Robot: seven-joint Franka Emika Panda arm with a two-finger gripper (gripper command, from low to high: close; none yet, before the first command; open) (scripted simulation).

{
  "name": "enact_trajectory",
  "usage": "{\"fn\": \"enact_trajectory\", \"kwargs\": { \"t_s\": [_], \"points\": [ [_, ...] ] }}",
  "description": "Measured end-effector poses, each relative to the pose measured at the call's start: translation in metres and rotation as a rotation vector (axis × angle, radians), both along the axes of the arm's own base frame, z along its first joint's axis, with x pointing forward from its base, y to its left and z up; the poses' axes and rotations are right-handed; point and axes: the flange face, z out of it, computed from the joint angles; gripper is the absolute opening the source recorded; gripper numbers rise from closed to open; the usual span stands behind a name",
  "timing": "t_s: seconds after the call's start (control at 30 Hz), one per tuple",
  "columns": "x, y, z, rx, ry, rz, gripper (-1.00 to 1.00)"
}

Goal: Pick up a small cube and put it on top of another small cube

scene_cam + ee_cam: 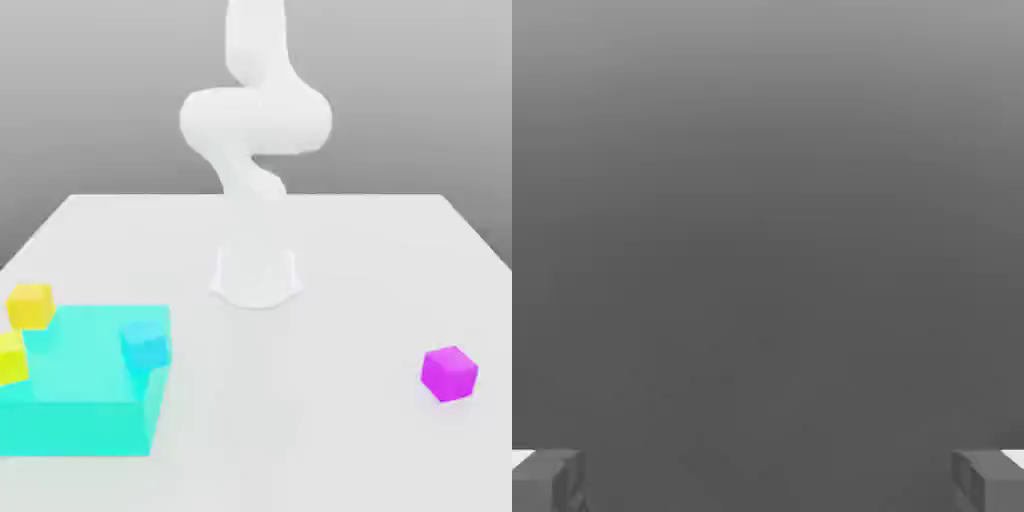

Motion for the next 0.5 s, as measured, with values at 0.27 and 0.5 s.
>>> {"fn": "enact_trajectory", "kwargs": {
  "t_s": [0.27, 0.5],
  "points": [
    [0.046, 0.117, -0.165, -0.223, 0.204, 0.547, 0.0],
    [0.009, 0.209, -0.312, -0.423, 0.342, 1.037, 0.0]
  ]
}}
